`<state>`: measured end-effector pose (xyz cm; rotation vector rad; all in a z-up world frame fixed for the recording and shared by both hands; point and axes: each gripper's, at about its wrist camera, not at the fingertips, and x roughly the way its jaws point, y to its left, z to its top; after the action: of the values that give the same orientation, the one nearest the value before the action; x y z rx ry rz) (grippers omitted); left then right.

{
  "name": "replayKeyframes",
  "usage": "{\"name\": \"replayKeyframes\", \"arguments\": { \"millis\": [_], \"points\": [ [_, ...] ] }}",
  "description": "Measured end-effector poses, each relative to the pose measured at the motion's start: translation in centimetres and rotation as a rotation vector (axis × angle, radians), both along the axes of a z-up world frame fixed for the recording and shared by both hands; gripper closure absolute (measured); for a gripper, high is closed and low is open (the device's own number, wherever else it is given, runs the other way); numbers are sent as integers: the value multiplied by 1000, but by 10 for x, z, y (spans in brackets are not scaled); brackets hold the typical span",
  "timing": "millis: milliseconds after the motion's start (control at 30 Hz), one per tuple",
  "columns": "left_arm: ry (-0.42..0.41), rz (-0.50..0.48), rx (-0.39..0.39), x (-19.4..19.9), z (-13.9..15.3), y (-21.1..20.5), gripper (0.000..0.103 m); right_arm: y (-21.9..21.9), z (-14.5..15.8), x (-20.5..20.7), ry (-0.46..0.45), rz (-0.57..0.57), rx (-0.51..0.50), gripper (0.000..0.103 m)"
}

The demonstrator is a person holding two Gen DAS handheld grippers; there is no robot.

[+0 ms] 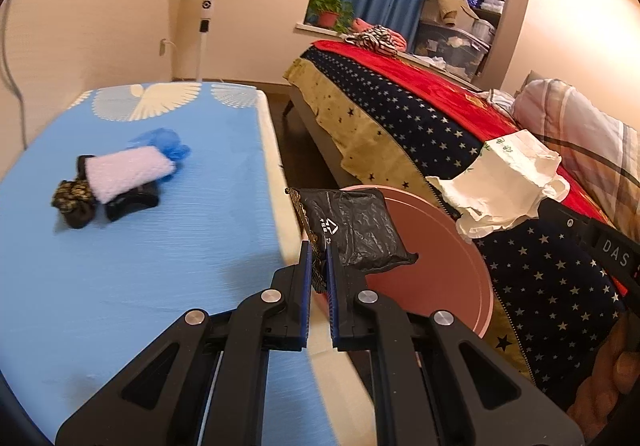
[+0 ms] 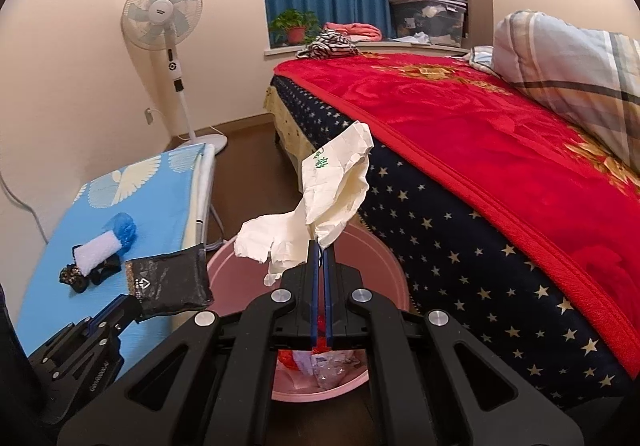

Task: Collect trash
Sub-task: 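Open both grippers over the pink bin to drop pouch and tissue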

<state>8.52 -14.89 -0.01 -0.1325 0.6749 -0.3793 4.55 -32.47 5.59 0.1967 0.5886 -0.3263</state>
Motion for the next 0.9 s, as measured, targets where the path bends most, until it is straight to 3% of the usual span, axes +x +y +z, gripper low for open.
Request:
{"name": "replayKeyframes", "arguments": {
  "millis": [167, 267, 300, 333, 367, 700, 900],
  "points": [
    [8, -22, -6, 5, -4, -13, 95, -10, -5, 0, 16, -20, 6, 100],
    [25, -44, -36, 9, -6, -16, 93, -17, -8, 1, 35, -30, 24, 94],
    [32, -45, -42, 10, -7, -17, 81, -18, -11, 3, 58, -34, 32, 89],
    [40, -42, -52, 10, -9, -16, 65, -19, -14, 5, 74, -37, 32, 76],
    [43, -40, -57, 10, -9, -15, 62, -19, -16, 6, 88, -43, 28, 65],
    [20, 8, -68, 1, -3, 13, 63, -10, -14, 1, 59, -14, 36, 65],
    [-22, 59, -66, -6, 6, 37, 69, 11, -7, 0, 13, 60, 43, 65]
  ]
}}
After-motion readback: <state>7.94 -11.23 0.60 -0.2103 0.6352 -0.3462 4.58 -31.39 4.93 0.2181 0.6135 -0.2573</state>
